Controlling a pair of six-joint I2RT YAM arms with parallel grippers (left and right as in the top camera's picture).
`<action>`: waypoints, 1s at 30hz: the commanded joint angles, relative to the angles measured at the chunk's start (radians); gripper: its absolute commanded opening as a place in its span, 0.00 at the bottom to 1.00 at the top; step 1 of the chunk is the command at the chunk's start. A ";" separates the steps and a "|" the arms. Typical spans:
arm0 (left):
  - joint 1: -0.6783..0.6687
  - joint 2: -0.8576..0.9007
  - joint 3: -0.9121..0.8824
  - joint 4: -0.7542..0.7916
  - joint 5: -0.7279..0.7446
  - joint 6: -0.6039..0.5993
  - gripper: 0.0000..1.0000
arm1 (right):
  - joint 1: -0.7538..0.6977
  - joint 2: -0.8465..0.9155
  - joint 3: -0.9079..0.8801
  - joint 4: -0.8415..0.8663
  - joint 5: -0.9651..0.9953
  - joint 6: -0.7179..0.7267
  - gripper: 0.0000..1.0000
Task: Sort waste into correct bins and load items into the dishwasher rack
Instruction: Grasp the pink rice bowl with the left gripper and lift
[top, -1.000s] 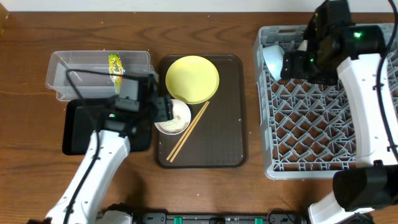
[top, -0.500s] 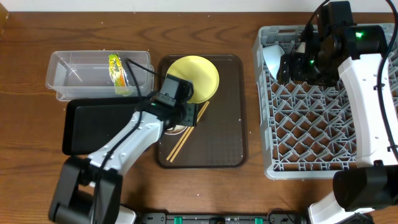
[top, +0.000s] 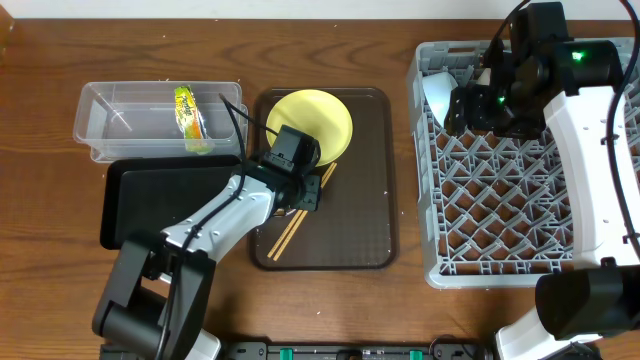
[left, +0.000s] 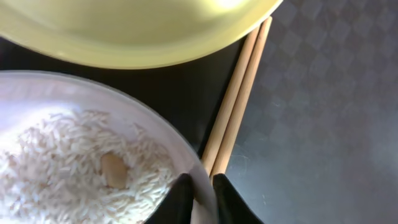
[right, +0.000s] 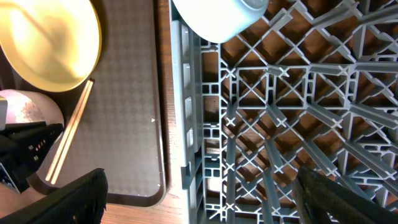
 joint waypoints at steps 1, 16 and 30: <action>-0.002 -0.054 0.018 -0.014 -0.003 0.005 0.06 | -0.003 -0.006 -0.001 -0.005 -0.007 -0.011 0.94; 0.049 -0.354 0.018 -0.159 -0.003 0.002 0.06 | -0.003 -0.006 -0.001 -0.027 -0.003 -0.037 0.95; 0.523 -0.361 0.018 -0.274 0.414 0.053 0.06 | -0.003 -0.006 -0.001 -0.033 -0.003 -0.037 0.94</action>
